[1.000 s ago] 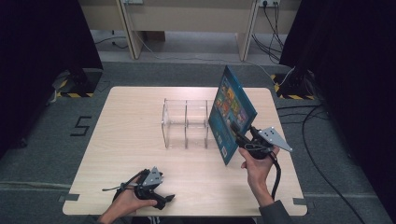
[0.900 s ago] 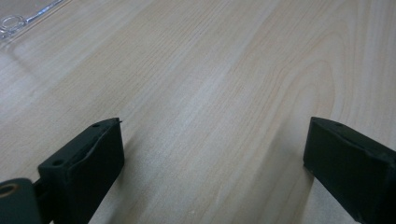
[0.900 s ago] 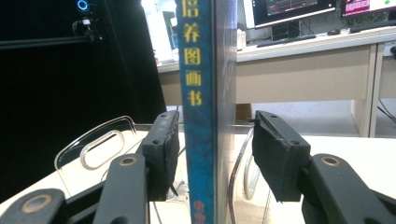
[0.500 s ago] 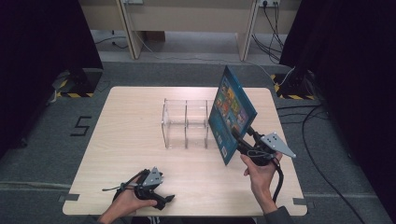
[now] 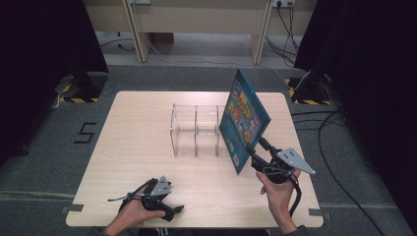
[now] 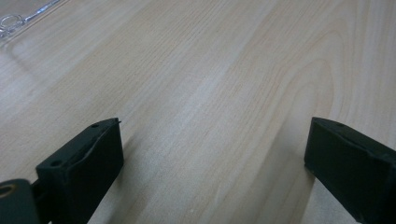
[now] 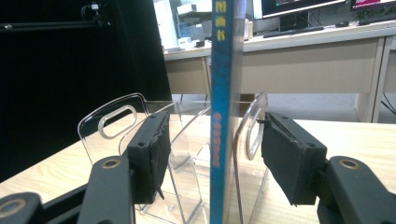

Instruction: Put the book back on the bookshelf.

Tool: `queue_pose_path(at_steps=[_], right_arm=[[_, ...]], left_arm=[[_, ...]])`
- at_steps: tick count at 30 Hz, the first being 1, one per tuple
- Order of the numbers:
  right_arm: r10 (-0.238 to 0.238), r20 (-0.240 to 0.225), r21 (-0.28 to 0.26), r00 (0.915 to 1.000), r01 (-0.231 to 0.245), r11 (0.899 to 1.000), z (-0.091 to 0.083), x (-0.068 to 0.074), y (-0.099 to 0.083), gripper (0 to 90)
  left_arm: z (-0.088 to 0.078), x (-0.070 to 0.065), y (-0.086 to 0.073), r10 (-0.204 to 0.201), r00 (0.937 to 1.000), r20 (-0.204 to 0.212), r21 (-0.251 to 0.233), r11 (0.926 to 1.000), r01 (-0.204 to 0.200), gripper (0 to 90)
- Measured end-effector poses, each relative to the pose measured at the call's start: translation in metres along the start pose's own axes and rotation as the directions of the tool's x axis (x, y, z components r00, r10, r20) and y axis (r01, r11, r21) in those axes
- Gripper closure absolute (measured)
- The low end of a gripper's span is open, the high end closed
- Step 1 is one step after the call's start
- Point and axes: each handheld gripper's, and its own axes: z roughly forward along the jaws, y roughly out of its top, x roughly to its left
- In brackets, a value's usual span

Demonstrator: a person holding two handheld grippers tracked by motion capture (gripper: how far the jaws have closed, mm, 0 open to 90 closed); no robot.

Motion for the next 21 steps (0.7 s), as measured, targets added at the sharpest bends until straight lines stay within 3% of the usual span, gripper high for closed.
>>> queue_pose_path(at_steps=[21], right_arm=[[0.004, -0.045, 0.035, 0.9990, -0.002, 0.999, -0.028, 0.002, -0.016, 39.9]], left_arm=[[0.000, -0.001, 0.000, 0.003, 1.0000, 0.002, 0.002, 1.0000, -0.003, 2.3]])
